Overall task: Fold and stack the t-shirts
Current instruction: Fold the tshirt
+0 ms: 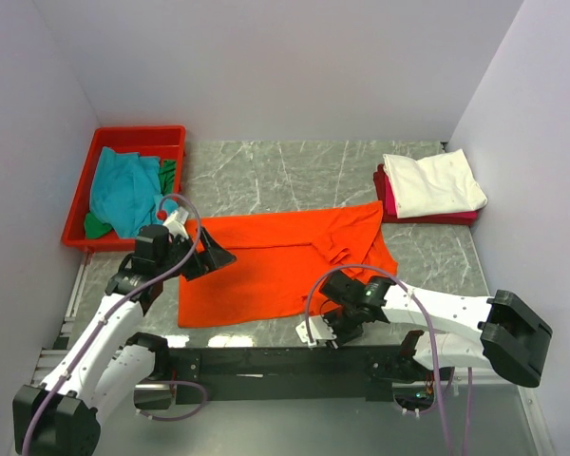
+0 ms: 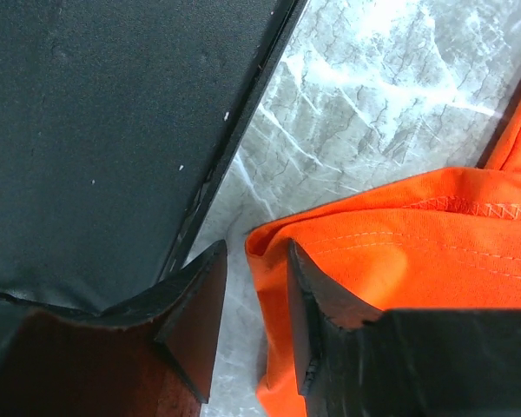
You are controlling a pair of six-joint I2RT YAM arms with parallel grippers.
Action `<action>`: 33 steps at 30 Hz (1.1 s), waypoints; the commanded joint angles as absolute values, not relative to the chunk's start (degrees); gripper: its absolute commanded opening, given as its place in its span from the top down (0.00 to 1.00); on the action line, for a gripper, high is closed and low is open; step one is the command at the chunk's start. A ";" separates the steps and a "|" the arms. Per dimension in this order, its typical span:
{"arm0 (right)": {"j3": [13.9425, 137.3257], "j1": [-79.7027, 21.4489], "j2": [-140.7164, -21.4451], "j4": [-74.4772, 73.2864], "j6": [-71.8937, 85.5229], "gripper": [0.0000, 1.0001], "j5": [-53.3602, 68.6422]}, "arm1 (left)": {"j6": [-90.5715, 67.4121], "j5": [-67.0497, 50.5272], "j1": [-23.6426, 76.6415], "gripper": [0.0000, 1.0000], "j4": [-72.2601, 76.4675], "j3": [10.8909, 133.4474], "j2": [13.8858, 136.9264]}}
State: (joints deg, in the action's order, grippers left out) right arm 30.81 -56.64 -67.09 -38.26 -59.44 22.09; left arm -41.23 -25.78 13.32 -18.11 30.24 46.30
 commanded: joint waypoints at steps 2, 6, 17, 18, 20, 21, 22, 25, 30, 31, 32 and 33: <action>31.29 -56.87 -67.06 -38.76 -58.62 0.59 21.71 | -43.77 -23.91 13.54 0.13 -17.58 30.59 44.30; 31.38 -56.95 -67.14 -39.81 -58.27 0.63 20.83 | -44.30 -23.82 13.54 0.13 -17.75 30.41 43.95; 32.78 -56.95 -65.66 -40.60 -56.52 1.00 21.88 | -49.83 -20.57 13.54 0.14 -19.42 28.22 41.31; 33.39 -56.95 -64.09 -41.74 -55.82 1.00 22.23 | -50.36 -20.31 13.54 0.14 -19.34 27.95 40.96; 33.75 -56.95 -62.15 -42.97 -55.28 1.00 22.15 | -51.93 -19.95 13.54 0.14 -19.69 27.42 40.61; 34.27 -56.95 -60.49 -44.98 -55.20 1.00 22.06 | -52.64 -19.34 13.54 0.14 -20.21 27.25 40.26; 34.54 -56.87 -59.95 -45.87 -54.50 1.00 21.63 | -54.04 -18.73 13.54 0.14 -20.74 27.16 40.08; 35.59 -56.16 -57.40 -51.67 -56.78 1.00 21.71 | -56.33 -17.05 13.54 0.14 -23.20 26.98 39.55; 35.69 -54.58 -49.50 -56.24 -56.43 1.00 22.67 | -60.11 -14.95 13.54 0.13 -27.58 26.54 37.97; 35.34 -54.58 -48.26 -56.68 -56.08 1.00 22.94 | -61.68 -13.81 13.54 0.13 -28.38 26.54 37.62; 35.16 -54.49 -45.73 -57.21 -55.81 1.00 23.20 | -62.66 -12.93 13.54 0.13 -29.35 26.63 37.36; 35.16 -54.58 -44.57 -58.35 -55.38 1.00 23.55 | -63.62 -12.14 13.54 0.14 -30.40 26.72 36.57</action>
